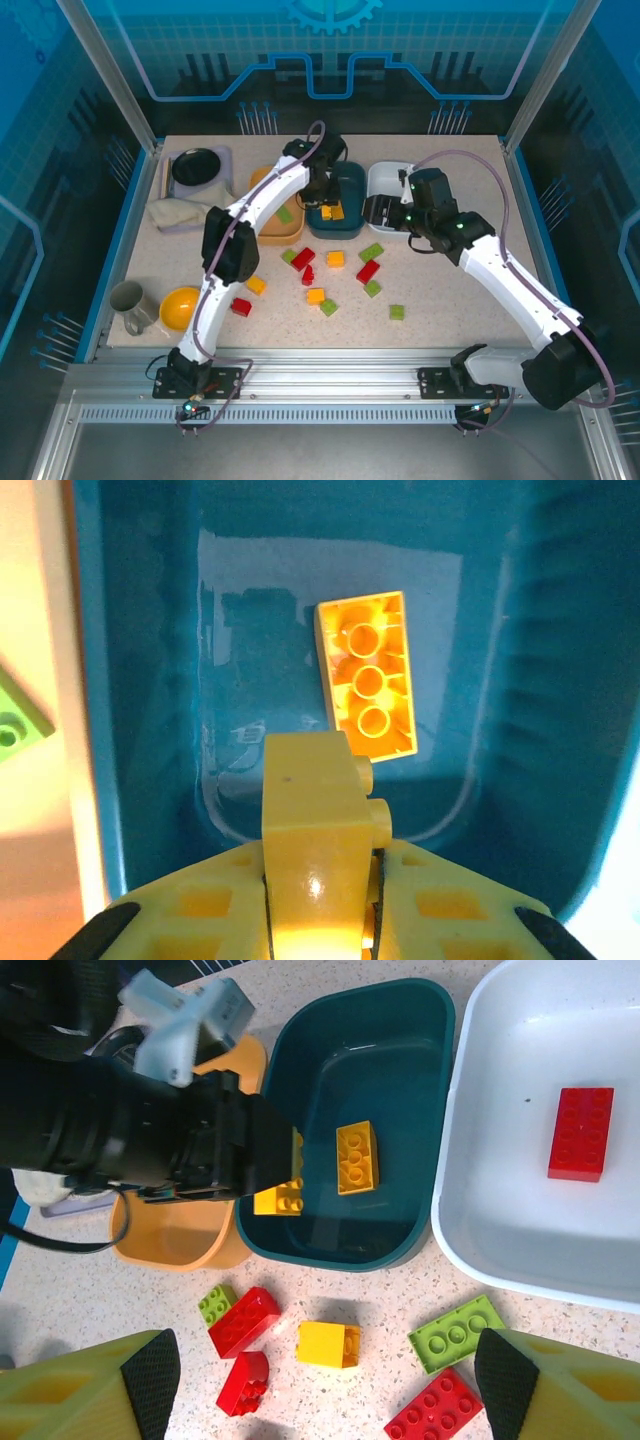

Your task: Sort the legos into containers by color

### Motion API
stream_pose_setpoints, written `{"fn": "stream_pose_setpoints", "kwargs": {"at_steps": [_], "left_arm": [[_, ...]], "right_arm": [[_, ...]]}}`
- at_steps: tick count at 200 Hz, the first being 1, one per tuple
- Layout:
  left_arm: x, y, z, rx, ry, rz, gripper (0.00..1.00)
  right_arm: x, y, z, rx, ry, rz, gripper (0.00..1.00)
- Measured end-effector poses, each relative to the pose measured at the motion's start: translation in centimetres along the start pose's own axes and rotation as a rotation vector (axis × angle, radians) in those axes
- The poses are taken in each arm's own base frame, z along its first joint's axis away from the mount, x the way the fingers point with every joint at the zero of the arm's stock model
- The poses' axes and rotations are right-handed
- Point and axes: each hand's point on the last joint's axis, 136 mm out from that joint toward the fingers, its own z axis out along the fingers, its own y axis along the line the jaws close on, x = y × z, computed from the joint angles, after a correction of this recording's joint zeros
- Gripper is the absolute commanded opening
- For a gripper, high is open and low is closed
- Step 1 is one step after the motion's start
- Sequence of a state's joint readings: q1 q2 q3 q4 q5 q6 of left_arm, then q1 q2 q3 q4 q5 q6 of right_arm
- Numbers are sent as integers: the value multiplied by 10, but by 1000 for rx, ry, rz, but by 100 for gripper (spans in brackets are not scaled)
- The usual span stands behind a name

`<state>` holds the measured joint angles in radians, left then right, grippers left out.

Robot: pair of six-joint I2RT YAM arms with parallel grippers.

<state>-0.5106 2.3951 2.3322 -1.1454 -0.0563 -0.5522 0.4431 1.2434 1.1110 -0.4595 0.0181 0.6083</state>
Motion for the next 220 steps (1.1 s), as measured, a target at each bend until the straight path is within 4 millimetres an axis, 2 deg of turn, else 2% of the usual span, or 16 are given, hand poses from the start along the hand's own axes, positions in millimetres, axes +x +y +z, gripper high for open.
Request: {"fn": "stream_pose_setpoints", "kwargs": {"at_steps": [37, 56, 81, 99, 124, 137, 147, 171, 194, 208, 220], "left_arm": [[10, 8, 26, -44, 59, -9, 32], [12, 10, 30, -53, 70, -29, 47], [10, 9, 27, -49, 64, -33, 56], [7, 6, 23, -40, 51, -42, 57], [1, 1, 6, -18, 23, -53, 60], [-1, 1, -13, -1, -1, -64, 61], [3, 4, -35, 13, -19, -83, 62], [27, 31, -103, 73, -79, -157, 63], [64, 78, -169, 138, -165, -282, 64], [93, 106, -195, 154, -217, -356, 64], [122, 126, -207, 161, -241, -407, 64]], "right_arm": [[8, -5, -2, -1, 24, 15, 81], [14, -8, -1, 1, 42, 18, 81], [19, -9, 0, 3, 61, 17, 81], [22, -10, 0, 3, 71, 7, 79], [24, -8, 0, -2, 80, -42, 79], [29, -2, 0, -16, 89, -94, 79], [36, 9, 0, -38, 102, -149, 78], [64, 44, 0, -114, 147, -320, 78], [107, 84, 5, -206, 226, -502, 78], [137, 106, 11, -255, 287, -599, 78], [161, 125, 19, -287, 339, -671, 77]]}}
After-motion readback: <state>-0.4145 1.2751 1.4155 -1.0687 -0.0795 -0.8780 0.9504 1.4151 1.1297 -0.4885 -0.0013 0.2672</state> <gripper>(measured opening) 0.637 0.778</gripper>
